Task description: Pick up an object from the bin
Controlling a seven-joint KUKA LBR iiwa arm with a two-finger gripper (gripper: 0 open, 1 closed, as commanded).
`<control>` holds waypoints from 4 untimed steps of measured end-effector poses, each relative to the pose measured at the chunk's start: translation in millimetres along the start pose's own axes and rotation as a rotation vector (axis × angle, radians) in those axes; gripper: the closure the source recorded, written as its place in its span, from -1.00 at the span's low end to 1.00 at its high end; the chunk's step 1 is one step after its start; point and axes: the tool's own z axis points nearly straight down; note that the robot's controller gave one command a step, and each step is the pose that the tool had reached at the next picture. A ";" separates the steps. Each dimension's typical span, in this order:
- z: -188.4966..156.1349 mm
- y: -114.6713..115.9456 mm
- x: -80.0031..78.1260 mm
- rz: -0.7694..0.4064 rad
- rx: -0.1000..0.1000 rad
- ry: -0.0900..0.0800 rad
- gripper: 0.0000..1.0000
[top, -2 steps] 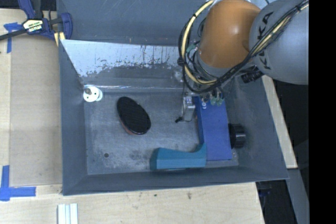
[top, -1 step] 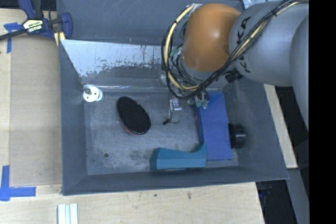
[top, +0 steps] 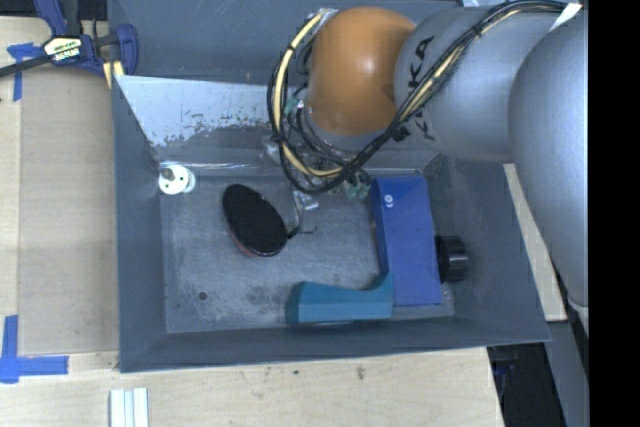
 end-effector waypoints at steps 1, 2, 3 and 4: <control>31.4 28.4 21.7 -0.062 0.000 -0.002 -1.00; 36.1 55.9 35.9 0.042 0.000 0.004 1.00; 36.1 56.0 35.9 0.044 -0.001 0.004 -1.00; 36.1 55.9 35.9 0.043 -0.001 0.004 -1.00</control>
Offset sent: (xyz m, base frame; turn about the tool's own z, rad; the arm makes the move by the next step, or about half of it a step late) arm -0.0488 0.0454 -0.0362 0.0424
